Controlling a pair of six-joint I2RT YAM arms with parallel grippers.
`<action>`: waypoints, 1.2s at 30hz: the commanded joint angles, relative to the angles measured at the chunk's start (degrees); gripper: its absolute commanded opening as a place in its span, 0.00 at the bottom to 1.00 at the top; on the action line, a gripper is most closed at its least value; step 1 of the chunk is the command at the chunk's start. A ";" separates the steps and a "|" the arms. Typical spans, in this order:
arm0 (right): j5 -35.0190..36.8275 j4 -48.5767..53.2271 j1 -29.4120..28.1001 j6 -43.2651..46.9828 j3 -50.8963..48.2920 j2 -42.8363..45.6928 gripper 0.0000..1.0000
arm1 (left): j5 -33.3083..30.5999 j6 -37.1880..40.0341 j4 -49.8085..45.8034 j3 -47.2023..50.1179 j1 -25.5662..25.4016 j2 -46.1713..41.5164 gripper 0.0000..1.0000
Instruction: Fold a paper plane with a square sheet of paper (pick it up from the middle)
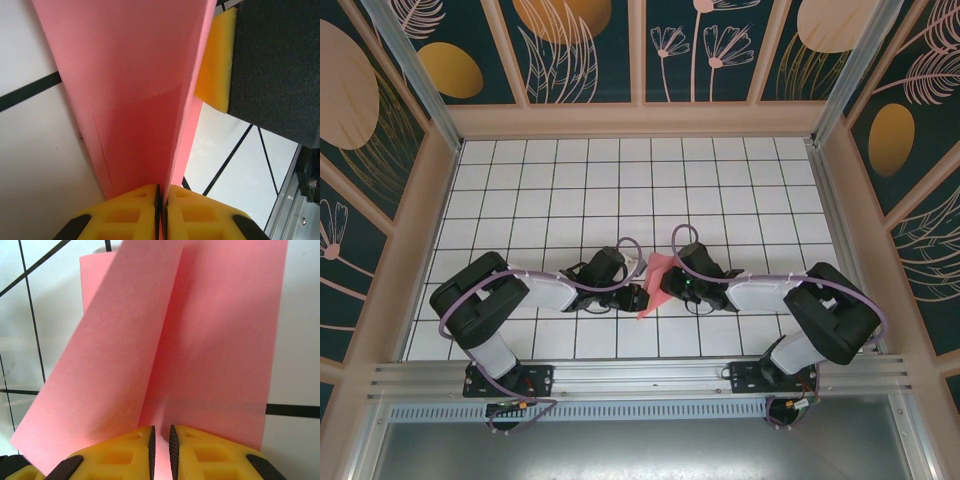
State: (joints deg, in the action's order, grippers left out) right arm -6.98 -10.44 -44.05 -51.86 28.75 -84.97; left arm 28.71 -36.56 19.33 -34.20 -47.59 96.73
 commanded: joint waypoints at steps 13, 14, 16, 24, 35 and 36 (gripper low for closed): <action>0.65 6.02 2.74 10.72 1.63 -3.66 0.21 | 3.57 -3.30 1.72 -0.70 3.38 1.03 0.14; 0.50 6.08 2.78 10.89 1.72 -3.87 0.21 | 3.64 -3.39 1.75 -0.70 3.39 1.10 0.14; 0.15 5.94 2.77 11.42 2.01 -4.34 0.21 | 4.09 -3.35 1.70 -0.94 3.53 2.72 0.14; -0.05 6.72 2.79 13.17 3.15 -6.45 0.21 | 4.95 -2.47 0.91 -1.92 4.16 3.86 0.14; 0.48 7.61 3.04 14.50 3.42 -7.03 0.21 | 6.83 -5.34 2.37 -1.04 6.49 4.60 0.12; 0.40 7.51 3.10 14.43 3.49 -6.99 0.21 | 7.23 -5.90 3.25 -0.59 6.81 4.64 0.12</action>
State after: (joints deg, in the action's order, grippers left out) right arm -8.86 -9.15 -41.65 -38.83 33.01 -89.10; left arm 36.01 -40.66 20.58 -35.86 -42.17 100.16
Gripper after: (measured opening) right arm 0.207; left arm 0.122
